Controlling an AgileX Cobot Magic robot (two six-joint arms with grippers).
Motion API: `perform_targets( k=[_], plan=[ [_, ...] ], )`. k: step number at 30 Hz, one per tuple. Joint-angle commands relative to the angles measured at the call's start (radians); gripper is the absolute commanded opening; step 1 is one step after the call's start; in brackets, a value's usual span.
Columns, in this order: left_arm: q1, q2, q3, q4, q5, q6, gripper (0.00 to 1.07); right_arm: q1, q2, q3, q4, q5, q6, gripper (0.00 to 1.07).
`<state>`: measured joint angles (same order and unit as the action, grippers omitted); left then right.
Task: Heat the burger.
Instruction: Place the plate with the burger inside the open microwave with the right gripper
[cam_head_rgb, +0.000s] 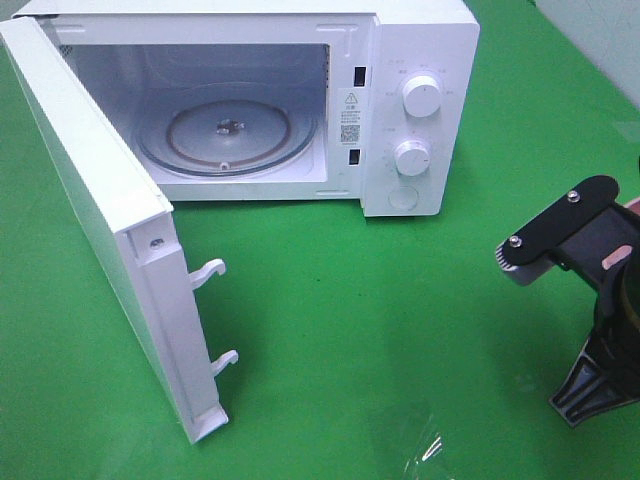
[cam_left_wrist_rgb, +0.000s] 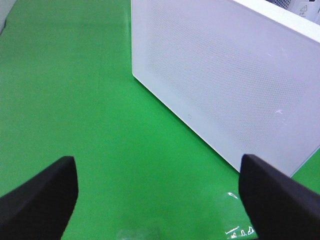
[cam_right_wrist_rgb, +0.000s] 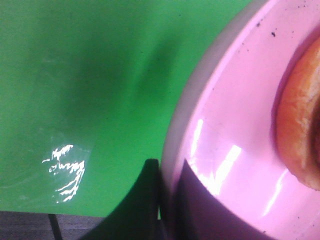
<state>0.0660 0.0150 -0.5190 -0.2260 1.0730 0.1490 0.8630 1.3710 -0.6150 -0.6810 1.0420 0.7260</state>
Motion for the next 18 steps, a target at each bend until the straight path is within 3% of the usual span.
perform_targets(
  k=[1, 18],
  plan=[
    [0.002, -0.002, 0.003, -0.002, 0.000, 0.001, 0.80, 0.085, -0.021, 0.003, -0.049, 0.063, -0.008, 0.00],
    [0.002, -0.002, 0.003, -0.002, 0.000, 0.001, 0.80, 0.388, -0.025, 0.003, -0.047, 0.071, -0.036, 0.00]
  ],
)
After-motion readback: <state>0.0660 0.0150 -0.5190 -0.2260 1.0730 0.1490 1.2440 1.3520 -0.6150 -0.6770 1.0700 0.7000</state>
